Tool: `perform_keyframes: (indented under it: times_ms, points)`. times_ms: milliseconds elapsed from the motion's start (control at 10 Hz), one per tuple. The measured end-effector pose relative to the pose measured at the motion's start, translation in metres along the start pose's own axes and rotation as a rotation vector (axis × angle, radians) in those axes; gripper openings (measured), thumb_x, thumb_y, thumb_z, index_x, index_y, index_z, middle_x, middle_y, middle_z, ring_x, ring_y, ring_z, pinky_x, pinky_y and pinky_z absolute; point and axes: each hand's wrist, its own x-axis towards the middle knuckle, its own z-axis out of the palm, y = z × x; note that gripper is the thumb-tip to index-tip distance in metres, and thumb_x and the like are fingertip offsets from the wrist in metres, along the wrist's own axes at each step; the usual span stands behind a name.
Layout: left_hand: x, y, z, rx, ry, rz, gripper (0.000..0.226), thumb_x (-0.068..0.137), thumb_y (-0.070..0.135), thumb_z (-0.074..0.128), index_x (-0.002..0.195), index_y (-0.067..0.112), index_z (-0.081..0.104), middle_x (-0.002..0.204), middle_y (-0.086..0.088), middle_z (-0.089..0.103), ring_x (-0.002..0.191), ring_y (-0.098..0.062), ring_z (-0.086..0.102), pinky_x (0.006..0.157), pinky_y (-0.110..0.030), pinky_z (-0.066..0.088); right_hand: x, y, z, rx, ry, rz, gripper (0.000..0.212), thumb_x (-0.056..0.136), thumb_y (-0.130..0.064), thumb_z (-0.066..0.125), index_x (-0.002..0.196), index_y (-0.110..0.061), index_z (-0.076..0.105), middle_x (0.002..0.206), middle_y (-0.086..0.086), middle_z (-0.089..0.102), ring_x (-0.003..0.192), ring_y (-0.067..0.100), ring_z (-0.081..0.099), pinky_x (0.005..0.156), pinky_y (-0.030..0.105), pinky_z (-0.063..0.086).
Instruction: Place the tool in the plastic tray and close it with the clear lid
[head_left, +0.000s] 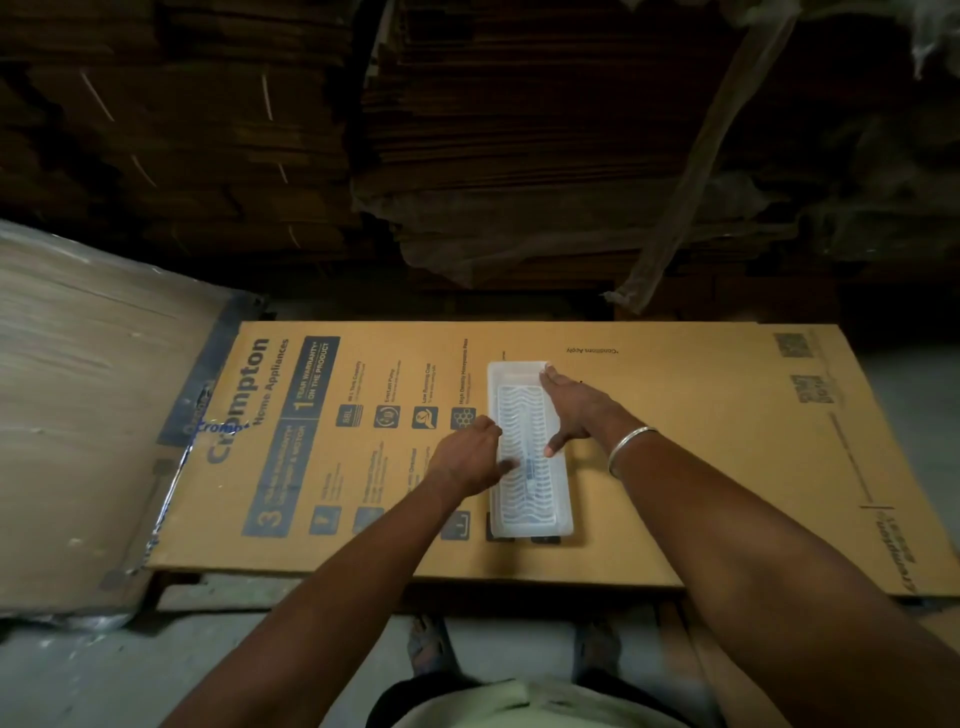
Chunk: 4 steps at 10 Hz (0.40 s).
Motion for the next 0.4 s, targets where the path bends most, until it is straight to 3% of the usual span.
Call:
perform_keyframes:
  times_ms: [100, 200, 300, 400]
  points:
    - [0.011, -0.001, -0.001, -0.025, 0.097, -0.001, 0.056, 0.105, 0.047, 0.036, 0.144, 0.010, 0.050, 0.151, -0.010, 0.048, 0.132, -0.032, 0.056, 0.101, -0.047, 0.052, -0.002, 0.005, 0.007, 0.032, 0.027, -0.017, 0.144, 0.061, -0.046, 0.095, 0.163, -0.010, -0.001, 0.172, 0.003, -0.007, 0.159, 0.022, 0.007, 0.127, 0.042, 0.019]
    - [0.016, 0.001, -0.005, -0.061, 0.108, -0.010, 0.058, 0.107, 0.042, 0.033, 0.154, 0.009, 0.039, 0.164, -0.011, 0.035, 0.148, -0.030, 0.041, 0.116, -0.046, 0.041, -0.007, 0.012, 0.008, 0.055, 0.072, -0.052, 0.130, 0.070, -0.051, 0.089, 0.164, -0.012, 0.007, 0.173, 0.003, 0.001, 0.158, 0.019, 0.009, 0.128, 0.036, 0.015]
    - [0.023, -0.001, -0.002, -0.038, 0.164, 0.008, 0.067, 0.107, 0.045, 0.027, 0.162, 0.007, 0.020, 0.171, -0.014, 0.017, 0.157, -0.030, 0.021, 0.128, -0.045, 0.023, -0.017, 0.014, 0.011, 0.116, 0.182, -0.055, 0.110, 0.084, -0.064, 0.069, 0.164, -0.016, 0.011, 0.173, 0.003, 0.005, 0.158, 0.019, 0.008, 0.127, 0.037, 0.009]
    - [0.025, -0.005, -0.006, -0.044, 0.282, -0.054, 0.080, 0.104, 0.057, 0.021, 0.164, 0.007, -0.001, 0.173, -0.014, -0.004, 0.161, -0.028, 0.001, 0.131, -0.046, 0.010, -0.026, 0.013, 0.014, 0.051, 0.409, -0.026, 0.097, 0.095, -0.073, 0.039, 0.164, -0.015, 0.001, 0.173, 0.006, -0.004, 0.159, 0.021, -0.005, 0.128, 0.043, 0.000]
